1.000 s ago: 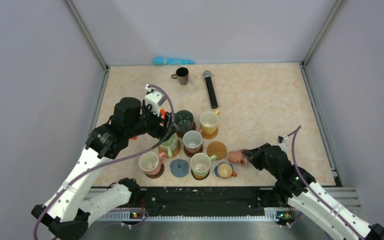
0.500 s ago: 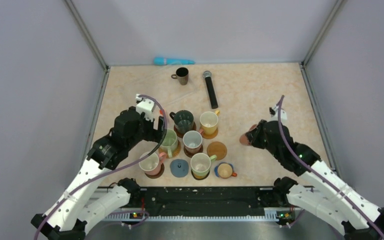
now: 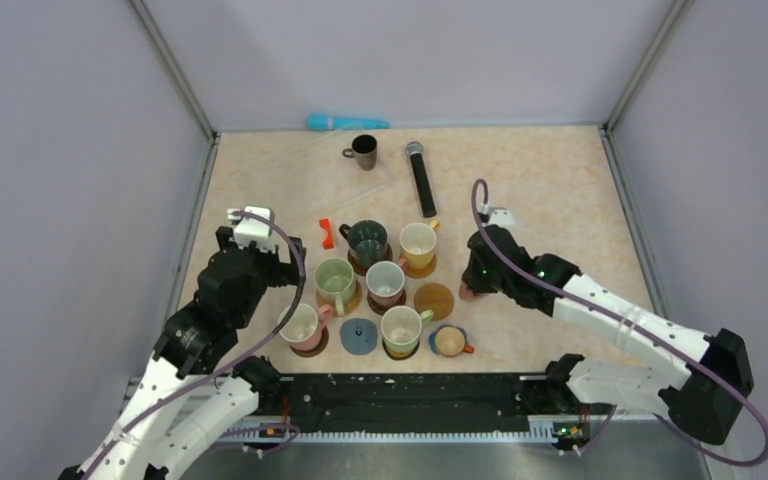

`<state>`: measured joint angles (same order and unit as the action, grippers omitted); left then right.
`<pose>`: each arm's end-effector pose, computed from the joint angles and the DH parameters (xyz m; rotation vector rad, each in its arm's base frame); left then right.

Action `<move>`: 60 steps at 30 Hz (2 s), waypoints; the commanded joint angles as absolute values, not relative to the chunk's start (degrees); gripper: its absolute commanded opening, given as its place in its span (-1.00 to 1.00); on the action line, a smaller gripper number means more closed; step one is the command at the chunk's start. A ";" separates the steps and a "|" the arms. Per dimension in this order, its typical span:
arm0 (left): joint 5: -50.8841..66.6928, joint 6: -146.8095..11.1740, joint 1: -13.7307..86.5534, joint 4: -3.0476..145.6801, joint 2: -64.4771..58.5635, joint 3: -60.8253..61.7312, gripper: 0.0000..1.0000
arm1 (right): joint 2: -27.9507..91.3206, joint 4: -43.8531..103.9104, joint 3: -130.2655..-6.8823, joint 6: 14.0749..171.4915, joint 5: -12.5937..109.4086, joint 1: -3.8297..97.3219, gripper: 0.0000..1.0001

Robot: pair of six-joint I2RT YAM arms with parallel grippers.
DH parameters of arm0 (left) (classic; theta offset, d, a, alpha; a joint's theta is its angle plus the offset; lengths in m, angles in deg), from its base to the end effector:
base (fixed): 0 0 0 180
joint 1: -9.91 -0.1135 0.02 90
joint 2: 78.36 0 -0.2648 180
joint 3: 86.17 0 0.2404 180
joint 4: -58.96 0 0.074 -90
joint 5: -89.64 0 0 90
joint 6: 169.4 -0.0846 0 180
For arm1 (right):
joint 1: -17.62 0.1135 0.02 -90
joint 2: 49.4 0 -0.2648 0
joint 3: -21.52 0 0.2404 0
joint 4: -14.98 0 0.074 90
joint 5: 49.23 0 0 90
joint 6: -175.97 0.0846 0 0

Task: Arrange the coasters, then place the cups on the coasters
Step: Pick up the cup at the center of the board, then place the cup on the coaster.

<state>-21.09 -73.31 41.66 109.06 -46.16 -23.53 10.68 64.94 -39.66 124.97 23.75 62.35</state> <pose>0.1411 -0.0521 0.3249 0.1809 1.8836 -0.1041 0.1810 0.1444 0.2310 0.0146 2.4007 0.3332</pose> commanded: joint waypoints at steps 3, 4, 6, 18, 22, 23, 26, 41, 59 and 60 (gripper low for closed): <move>-24.32 -72.64 41.78 104.95 -47.30 -24.34 0.97 | 15.84 59.39 -46.42 127.12 17.93 68.51 -1.00; -24.26 -72.71 41.81 104.97 -47.26 -24.29 0.97 | 16.88 59.05 -46.72 127.58 17.45 69.23 -1.00; -24.24 -72.71 41.76 105.00 -47.36 -24.30 0.97 | 19.13 58.33 -47.41 128.17 16.51 70.66 -1.00; -24.26 -72.76 41.79 104.83 -48.43 -24.60 0.97 | 29.33 55.80 -51.59 131.29 12.78 77.21 -1.00; -24.30 -72.80 41.81 104.82 -48.66 -24.65 0.98 | 31.60 55.81 -52.38 131.69 12.01 78.20 -1.00; -24.31 -72.79 41.74 104.77 -48.66 -24.69 0.97 | 31.98 55.85 -52.49 131.82 12.04 78.32 -1.00; -24.26 -72.82 41.77 104.71 -48.66 -24.67 0.98 | 32.66 56.05 -52.53 132.01 11.81 78.55 -1.00; -24.09 -72.94 41.81 104.53 -48.30 -24.75 0.98 | 34.82 59.24 -54.29 132.76 10.69 80.02 -1.00; -24.14 -72.91 41.75 104.62 -48.39 -24.74 0.97 | 38.33 62.41 -57.00 133.14 10.06 80.69 -0.84; -24.15 -72.96 41.73 104.62 -48.43 -24.73 0.98 | 38.25 62.36 -57.13 133.14 10.00 80.72 -0.74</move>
<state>-23.80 -73.31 41.66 107.18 -47.88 -24.41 38.20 62.95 -53.78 132.71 12.25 79.77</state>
